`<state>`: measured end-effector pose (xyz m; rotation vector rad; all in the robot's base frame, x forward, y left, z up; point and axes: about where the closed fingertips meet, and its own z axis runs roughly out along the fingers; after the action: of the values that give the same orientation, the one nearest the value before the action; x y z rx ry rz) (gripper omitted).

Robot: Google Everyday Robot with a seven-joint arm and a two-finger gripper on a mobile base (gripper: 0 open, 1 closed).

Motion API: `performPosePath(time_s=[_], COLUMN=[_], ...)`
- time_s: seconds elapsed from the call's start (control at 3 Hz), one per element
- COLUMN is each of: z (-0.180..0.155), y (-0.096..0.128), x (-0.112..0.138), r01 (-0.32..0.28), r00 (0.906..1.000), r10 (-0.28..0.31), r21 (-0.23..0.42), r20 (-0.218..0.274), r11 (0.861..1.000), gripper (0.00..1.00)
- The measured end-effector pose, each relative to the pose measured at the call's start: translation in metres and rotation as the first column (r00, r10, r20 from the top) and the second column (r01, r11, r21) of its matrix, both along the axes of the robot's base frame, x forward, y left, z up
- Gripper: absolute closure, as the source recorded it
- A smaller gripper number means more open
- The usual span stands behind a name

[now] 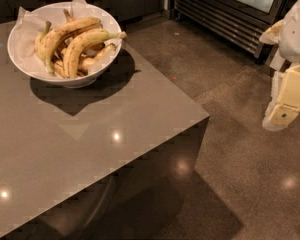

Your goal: Pick banana from white bowl

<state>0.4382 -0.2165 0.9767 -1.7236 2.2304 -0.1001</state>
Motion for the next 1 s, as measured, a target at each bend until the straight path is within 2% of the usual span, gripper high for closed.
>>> performPosePath(time_s=[0.67, 1.0], z=[0.002, 0.002], y=[0.003, 0.01], x=[0.009, 0.035], r01=[-0.003, -0.029], r00=[1.0, 0.9996], r10=[0.003, 0.029], r21=[-0.017, -0.054], r20=[0.008, -0.005], r11=[1.0, 0.998], gripper=[0.0, 0.0])
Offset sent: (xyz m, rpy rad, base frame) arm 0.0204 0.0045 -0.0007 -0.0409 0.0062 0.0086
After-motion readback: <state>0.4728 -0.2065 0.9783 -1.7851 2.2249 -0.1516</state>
